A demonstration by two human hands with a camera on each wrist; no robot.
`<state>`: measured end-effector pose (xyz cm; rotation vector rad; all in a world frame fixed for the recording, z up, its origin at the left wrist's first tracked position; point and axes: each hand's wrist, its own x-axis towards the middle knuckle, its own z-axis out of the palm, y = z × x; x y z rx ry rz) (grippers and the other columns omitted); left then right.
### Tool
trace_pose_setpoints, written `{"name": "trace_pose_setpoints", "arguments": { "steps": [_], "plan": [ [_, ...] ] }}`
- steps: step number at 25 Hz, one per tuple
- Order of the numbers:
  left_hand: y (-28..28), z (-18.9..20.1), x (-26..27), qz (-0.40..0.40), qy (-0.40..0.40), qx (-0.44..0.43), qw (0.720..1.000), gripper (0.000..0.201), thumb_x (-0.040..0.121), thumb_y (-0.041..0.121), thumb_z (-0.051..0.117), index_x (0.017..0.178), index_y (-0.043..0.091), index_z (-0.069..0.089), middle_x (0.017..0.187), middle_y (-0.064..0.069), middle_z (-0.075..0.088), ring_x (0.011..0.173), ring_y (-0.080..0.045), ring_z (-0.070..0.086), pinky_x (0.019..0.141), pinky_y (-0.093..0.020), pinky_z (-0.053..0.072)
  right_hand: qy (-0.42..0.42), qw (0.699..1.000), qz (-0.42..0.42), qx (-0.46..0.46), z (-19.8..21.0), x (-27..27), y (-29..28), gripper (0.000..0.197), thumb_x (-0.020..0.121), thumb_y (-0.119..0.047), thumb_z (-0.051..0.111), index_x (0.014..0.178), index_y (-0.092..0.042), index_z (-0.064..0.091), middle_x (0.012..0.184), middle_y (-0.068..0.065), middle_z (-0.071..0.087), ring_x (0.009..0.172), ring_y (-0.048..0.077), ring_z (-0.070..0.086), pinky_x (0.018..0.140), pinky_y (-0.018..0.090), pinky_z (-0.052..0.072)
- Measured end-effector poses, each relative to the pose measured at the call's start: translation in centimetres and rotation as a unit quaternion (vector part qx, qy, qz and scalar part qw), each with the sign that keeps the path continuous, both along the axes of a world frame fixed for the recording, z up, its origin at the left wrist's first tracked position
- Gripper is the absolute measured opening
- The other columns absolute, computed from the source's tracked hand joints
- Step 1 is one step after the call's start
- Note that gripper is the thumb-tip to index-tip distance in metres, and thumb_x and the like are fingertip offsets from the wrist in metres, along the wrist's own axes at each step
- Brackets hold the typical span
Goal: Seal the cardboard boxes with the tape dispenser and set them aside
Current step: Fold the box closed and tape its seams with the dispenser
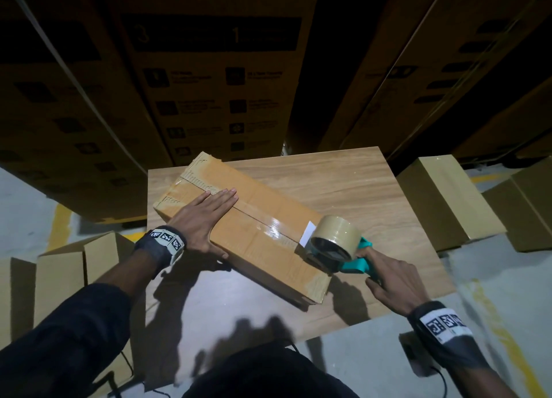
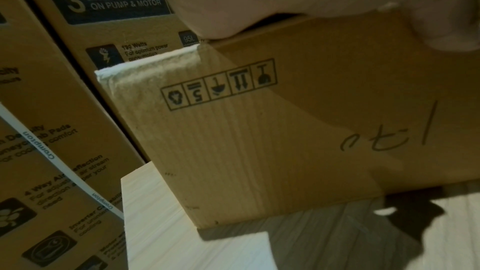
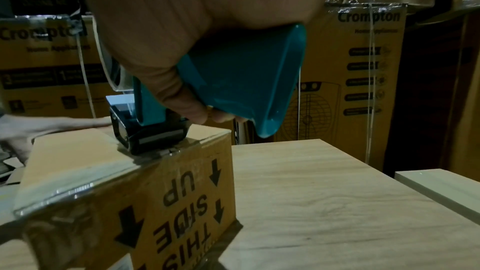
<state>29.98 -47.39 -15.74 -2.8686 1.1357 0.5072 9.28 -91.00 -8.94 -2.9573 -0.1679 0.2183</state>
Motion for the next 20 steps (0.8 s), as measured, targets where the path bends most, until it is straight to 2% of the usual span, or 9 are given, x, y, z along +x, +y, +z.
{"name": "trace_pose_setpoints", "arguments": {
  "steps": [11,16,20],
  "plan": [
    [-1.6,0.8,-1.5,-0.012,0.004,-0.004,1.0,0.148,0.058,0.108,0.037,0.159,0.018,-0.022,0.167,-0.003,-0.028,0.156,-0.02,-0.02,0.126,-0.045,-0.013,-0.018,1.0,0.013,0.0,-1.3,-0.2,-0.3,0.068,0.073,-0.021,0.08,0.122,-0.042,0.04,0.109,-0.007,0.073,0.069,0.022,0.068,0.055,0.042,0.057],
    [-8.5,0.5,-5.5,-0.07,0.016,-0.013,0.997,0.144,0.063,0.108,0.032,0.16,0.016,-0.022,0.166,-0.005,-0.03,0.154,-0.02,-0.025,0.124,-0.043,-0.018,-0.016,1.0,0.011,0.012,-1.6,-0.4,-0.5,0.067,0.074,-0.022,0.079,0.124,-0.043,0.039,0.109,-0.007,0.073,0.069,0.022,0.068,0.057,0.041,0.057],
    [-14.5,0.4,-8.7,-0.12,0.023,-0.035,0.992,0.144,0.062,0.106,0.039,0.162,0.016,-0.013,0.166,-0.01,-0.022,0.156,-0.022,-0.02,0.127,-0.045,-0.012,-0.018,1.0,0.013,0.015,-1.4,-0.4,-0.4,0.067,0.075,-0.02,0.08,0.123,-0.043,0.039,0.106,-0.008,0.072,0.066,0.017,0.064,0.056,0.038,0.056]
  ]
}}
